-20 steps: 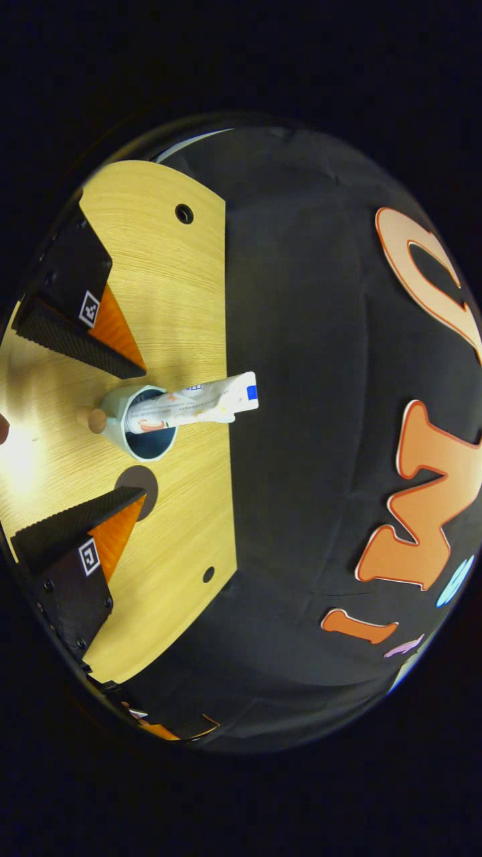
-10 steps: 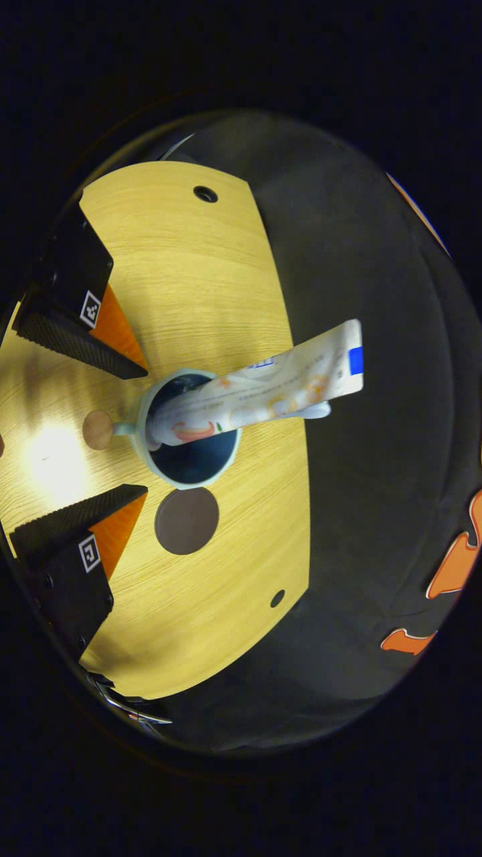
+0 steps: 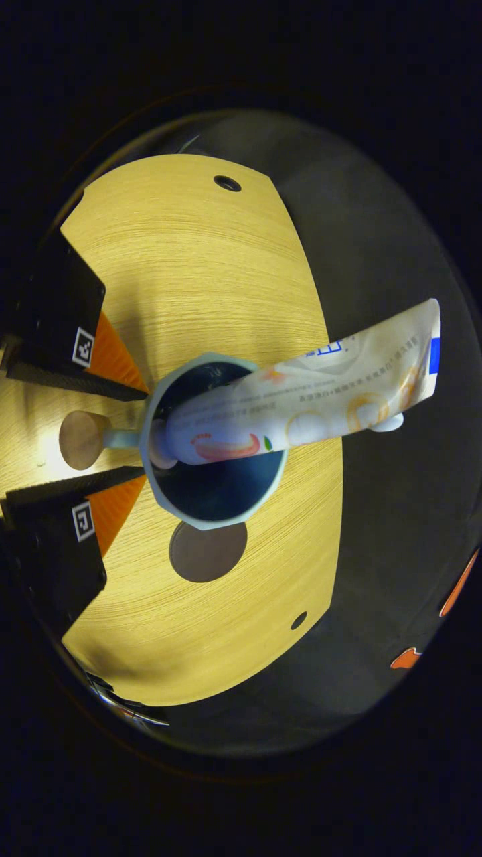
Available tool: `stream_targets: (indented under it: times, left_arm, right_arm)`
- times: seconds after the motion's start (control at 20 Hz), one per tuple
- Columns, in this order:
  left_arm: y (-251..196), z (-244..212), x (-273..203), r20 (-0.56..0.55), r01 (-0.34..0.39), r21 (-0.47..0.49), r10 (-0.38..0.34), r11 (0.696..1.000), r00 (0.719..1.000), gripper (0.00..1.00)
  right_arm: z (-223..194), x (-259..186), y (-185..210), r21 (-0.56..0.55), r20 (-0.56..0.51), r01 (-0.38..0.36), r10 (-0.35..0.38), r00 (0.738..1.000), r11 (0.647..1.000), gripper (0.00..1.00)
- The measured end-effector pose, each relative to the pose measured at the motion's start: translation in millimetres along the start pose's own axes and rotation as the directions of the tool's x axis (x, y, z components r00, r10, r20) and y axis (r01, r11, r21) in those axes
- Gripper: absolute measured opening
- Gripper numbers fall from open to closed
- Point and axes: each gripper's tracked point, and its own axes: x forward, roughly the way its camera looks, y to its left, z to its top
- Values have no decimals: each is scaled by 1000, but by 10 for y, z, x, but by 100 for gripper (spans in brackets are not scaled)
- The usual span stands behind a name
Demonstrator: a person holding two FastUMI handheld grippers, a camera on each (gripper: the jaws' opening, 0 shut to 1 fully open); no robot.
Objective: Put the toothbrush and toothpaste on the desktop into the cup, then pick up the cup and place it on the coaster on the desktop.
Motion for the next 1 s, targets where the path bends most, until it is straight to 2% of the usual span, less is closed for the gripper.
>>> stream_targets:
  times: [0.1,0.15,0.4,0.6,0.7,0.95,1.0]
  left_arm:
    - [-10,56,-75,18,-12,1,12,1000,1000,28]
    - [-17,75,-78,16,-16,1,16,1000,1000,26]
    - [-27,2,-274,32,-37,-16,37,999,999,24]
    - [-44,-10,-239,48,-41,-25,42,999,998,23]
    - [-28,21,-227,63,-40,-19,42,999,997,23]
    - [3,135,-211,105,-26,9,25,1000,994,23]
    - [0,150,-222,112,-22,17,20,1000,993,23]
  right_arm:
    - [-8,6,-3,0,-1,9,-9,1000,1000,92]
    - [-4,3,1,1,-3,11,-11,1000,1000,92]
    - [29,-38,-14,1,8,18,-18,1000,1000,92]
    - [6,-27,-39,6,3,42,-42,999,999,92]
    - [-13,-25,-52,3,-1,53,-53,999,999,94]
    - [-66,-44,-100,7,-13,76,-76,997,997,92]
    - [-124,-160,-140,2,-11,77,-77,997,997,92]
